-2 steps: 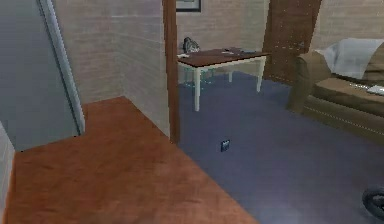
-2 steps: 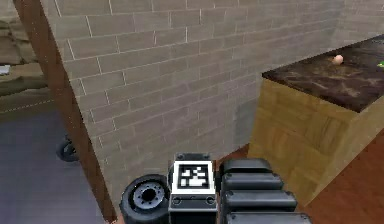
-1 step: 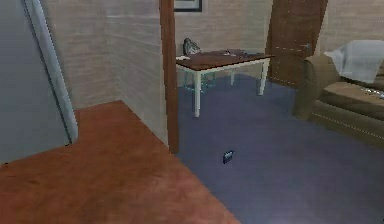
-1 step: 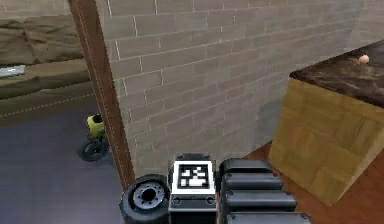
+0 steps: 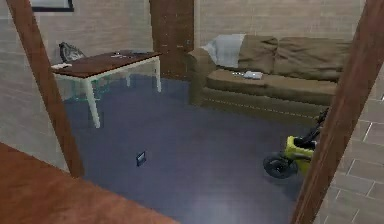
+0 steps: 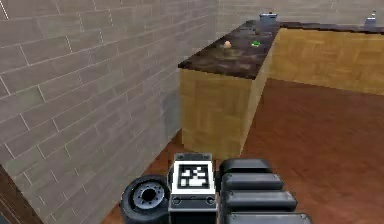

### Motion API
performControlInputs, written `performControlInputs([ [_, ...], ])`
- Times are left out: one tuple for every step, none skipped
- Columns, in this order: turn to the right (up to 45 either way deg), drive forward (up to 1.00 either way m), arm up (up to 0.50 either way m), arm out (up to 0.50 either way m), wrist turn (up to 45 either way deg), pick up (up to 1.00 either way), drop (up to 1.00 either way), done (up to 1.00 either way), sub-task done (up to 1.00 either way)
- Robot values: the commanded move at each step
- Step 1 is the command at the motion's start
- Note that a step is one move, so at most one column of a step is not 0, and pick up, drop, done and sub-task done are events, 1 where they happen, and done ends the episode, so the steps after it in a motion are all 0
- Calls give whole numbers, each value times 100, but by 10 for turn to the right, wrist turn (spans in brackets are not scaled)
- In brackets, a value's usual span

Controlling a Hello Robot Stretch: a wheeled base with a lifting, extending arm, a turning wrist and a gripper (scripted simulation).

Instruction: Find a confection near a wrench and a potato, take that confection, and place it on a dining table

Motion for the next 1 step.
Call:
performControlInputs([
  [0,100,0,0,0,0,0,0,0],
])
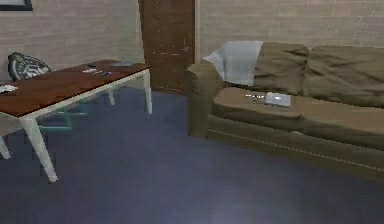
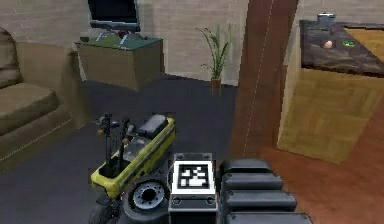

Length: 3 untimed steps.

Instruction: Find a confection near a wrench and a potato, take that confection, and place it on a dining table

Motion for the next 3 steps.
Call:
performControlInputs([
  [30,0,0,0,0,0,0,0,0],
  [0,75,0,0,0,0,0,0,0],
  [-240,0,0,0,0,0,0,0,0],
])
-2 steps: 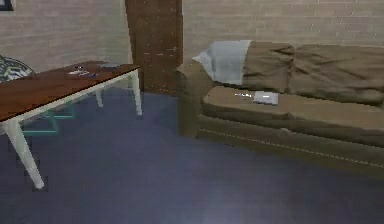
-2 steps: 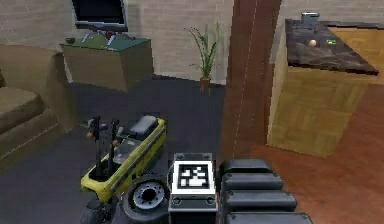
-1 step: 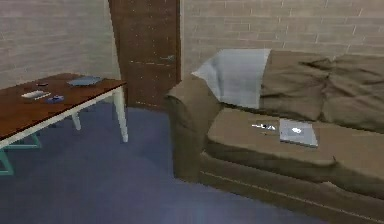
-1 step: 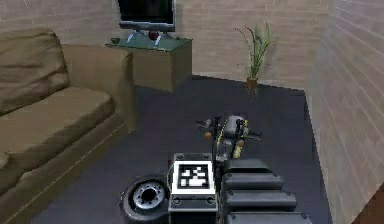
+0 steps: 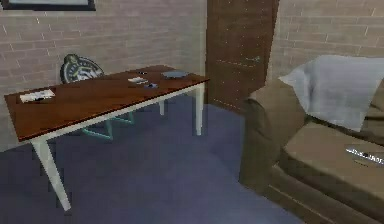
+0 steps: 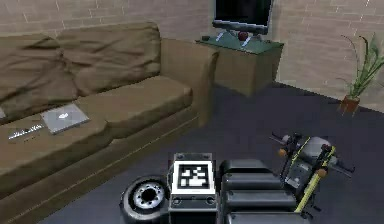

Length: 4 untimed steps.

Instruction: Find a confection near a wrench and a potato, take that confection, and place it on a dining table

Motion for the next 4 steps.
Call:
performControlInputs([
  [0,45,0,0,0,0,0,0,0],
  [-60,0,0,0,0,0,0,0,0],
  [0,90,0,0,0,0,0,0,0],
  [-450,0,0,0,0,0,0,0,0],
])
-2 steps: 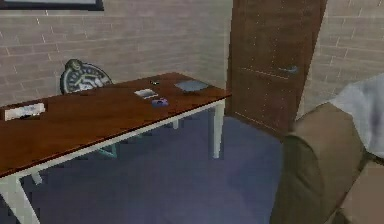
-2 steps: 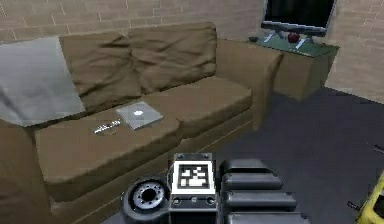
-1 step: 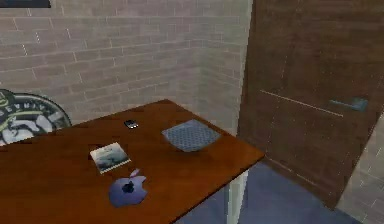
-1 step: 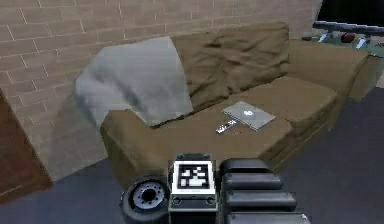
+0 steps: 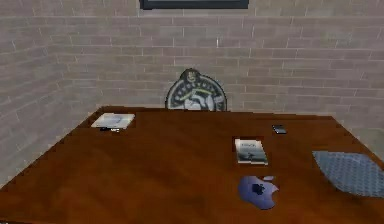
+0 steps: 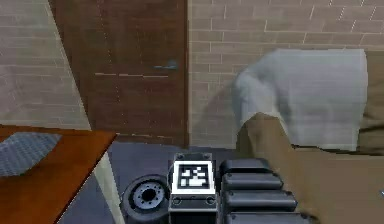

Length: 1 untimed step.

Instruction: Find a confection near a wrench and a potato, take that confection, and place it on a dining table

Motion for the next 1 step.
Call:
performControlInputs([
  [-450,0,0,0,0,0,0,0,0],
])
